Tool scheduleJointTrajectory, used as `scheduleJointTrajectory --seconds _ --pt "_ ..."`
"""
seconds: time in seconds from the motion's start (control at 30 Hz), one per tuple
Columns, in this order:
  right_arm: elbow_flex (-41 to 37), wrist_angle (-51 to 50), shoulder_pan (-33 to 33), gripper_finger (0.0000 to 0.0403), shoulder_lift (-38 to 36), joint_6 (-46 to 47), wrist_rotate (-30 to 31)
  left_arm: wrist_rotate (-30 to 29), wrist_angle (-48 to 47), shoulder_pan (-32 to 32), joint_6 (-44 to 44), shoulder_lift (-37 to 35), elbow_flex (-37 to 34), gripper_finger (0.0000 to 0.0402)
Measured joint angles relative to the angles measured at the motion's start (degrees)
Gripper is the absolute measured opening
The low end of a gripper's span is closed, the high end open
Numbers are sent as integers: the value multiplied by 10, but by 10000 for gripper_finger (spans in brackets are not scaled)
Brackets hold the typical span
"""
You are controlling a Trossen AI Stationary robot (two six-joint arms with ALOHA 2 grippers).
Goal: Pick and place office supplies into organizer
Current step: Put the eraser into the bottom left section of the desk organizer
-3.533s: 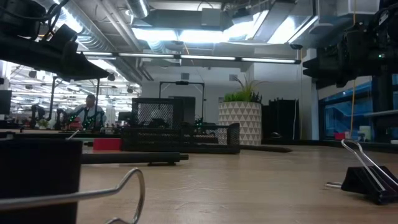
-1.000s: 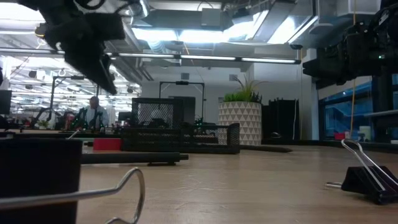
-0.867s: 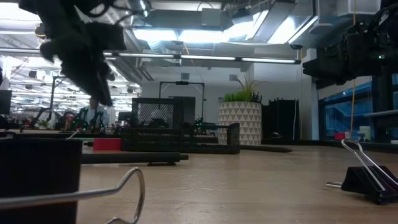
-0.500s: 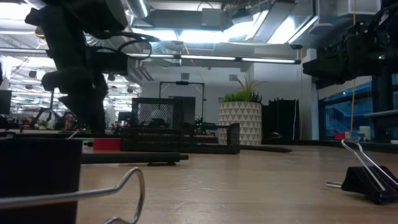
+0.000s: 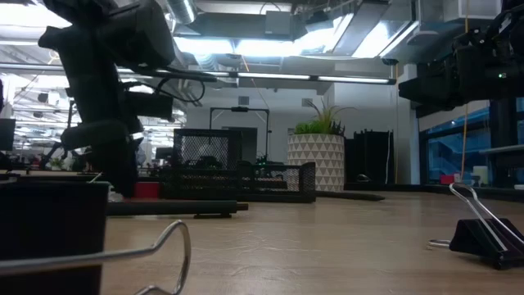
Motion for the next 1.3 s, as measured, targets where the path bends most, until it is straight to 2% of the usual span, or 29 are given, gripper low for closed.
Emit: scheduleJointTrajectory --seconds 0.17,0.8,1.07,1.3 --pt "0 0 0 224 0 0 0 3 0 0 0 -4 -1 152" --pt "0 0 0 224 0 1 0 5 -1 0 26 -4 -2 18" --pt "0 0 0 224 0 1 0 17 -11 0 41 -9 2 18" --pt "0 0 0 224 0 3 0 17 -49 0 45 -27 48 15"
